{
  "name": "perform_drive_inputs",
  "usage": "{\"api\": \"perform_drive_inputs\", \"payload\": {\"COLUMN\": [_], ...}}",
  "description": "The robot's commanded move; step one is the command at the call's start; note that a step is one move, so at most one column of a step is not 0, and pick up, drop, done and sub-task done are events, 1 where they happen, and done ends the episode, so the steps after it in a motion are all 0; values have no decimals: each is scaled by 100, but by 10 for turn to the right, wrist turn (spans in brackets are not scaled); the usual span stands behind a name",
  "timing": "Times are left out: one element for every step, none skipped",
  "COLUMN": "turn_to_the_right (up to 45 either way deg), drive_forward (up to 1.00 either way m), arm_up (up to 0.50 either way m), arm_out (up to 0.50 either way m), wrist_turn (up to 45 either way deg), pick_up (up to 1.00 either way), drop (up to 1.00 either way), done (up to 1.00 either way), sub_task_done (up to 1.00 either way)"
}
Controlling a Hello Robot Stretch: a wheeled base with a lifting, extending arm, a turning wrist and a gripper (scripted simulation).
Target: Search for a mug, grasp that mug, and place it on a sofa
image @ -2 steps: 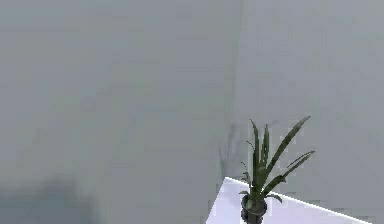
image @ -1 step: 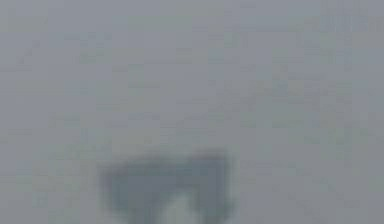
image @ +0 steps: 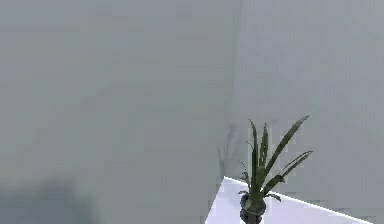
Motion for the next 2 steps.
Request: {"api": "perform_drive_inputs", "payload": {"turn_to_the_right": [450, 450], "drive_forward": [0, 0], "arm_up": [0, 0], "arm_out": [0, 0], "wrist_turn": [0, 0], "pick_up": [0, 0], "drop": [0, 0], "done": [0, 0], "sub_task_done": [0, 0]}}
